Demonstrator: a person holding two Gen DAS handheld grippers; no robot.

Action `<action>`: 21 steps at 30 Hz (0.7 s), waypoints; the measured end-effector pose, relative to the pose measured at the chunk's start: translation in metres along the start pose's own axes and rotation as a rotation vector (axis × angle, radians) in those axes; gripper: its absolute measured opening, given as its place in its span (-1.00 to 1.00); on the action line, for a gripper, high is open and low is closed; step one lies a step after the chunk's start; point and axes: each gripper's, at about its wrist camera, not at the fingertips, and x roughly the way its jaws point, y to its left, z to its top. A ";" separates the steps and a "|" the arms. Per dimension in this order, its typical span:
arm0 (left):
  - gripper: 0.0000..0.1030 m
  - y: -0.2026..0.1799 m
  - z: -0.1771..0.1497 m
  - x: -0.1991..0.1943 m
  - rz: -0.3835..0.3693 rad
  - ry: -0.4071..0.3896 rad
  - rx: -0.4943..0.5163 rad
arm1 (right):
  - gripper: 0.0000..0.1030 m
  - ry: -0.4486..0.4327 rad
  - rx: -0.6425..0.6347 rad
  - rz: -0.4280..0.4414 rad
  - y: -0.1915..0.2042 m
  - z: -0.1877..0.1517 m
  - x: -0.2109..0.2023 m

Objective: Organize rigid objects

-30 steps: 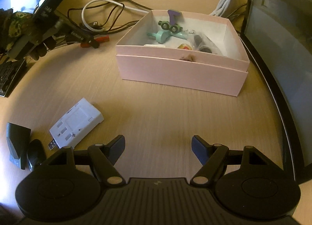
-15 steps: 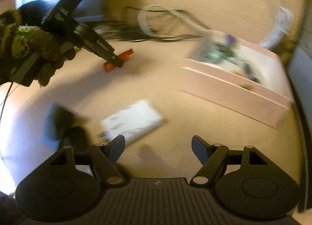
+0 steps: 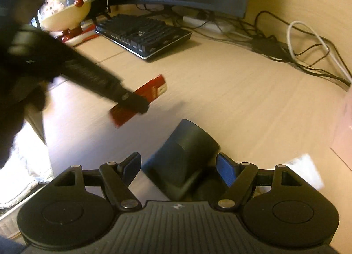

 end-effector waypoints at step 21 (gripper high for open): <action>-0.75 -0.109 -0.020 0.052 -0.271 0.104 0.156 | 0.08 0.057 0.204 -0.476 -0.125 -0.077 -0.116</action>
